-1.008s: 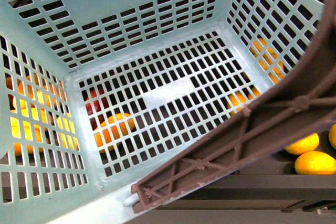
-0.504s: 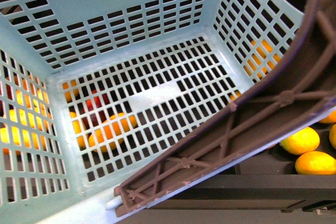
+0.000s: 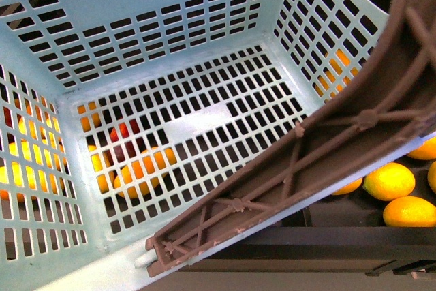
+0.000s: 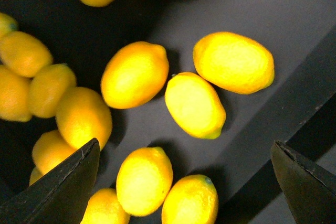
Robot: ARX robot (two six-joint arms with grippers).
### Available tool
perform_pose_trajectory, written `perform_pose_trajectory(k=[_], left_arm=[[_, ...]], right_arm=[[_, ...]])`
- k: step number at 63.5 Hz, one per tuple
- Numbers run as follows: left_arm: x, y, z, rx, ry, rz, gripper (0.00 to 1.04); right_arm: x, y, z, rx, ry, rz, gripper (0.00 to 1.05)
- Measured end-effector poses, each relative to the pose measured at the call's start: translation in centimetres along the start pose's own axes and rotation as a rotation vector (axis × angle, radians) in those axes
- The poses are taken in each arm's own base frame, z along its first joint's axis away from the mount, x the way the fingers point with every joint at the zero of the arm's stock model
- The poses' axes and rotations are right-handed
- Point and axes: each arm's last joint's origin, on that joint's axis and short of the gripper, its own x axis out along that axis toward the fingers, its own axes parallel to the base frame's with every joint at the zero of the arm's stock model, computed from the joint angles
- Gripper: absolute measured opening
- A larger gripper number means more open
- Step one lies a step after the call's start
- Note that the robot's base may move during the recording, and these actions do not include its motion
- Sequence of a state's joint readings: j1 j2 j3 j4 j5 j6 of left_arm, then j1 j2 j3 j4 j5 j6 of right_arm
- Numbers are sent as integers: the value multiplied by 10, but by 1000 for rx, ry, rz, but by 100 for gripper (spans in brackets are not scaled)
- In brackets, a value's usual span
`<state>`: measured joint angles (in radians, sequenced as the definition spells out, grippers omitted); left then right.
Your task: Pick lemon and mango into basket
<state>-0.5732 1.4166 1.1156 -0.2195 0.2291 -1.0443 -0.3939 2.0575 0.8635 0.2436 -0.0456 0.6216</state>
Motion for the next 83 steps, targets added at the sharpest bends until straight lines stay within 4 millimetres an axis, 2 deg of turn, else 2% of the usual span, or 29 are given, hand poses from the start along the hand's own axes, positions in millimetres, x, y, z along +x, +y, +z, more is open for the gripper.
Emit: perform_pose_trajectory(k=[4, 11, 27, 43, 63, 83], left_arm=[[0, 0, 0, 1, 1, -1, 15], [0, 0, -1, 0, 5, -2, 15], [0, 0, 0, 0, 1, 0, 15], [0, 0, 0, 0, 4, -2, 15], [0, 0, 0, 0, 5, -2, 15], [0, 0, 0, 1, 1, 0, 15]], right_arm=[[21, 5, -1, 49, 33, -12, 96], [45, 16, -2, 105, 55, -13, 96], [81, 40, -8, 151, 96, -13, 96], [102, 59, -4, 168, 100, -1, 96], [129, 67, 0, 171, 99, -26, 96], [152, 74, -10, 143, 122, -48, 96]])
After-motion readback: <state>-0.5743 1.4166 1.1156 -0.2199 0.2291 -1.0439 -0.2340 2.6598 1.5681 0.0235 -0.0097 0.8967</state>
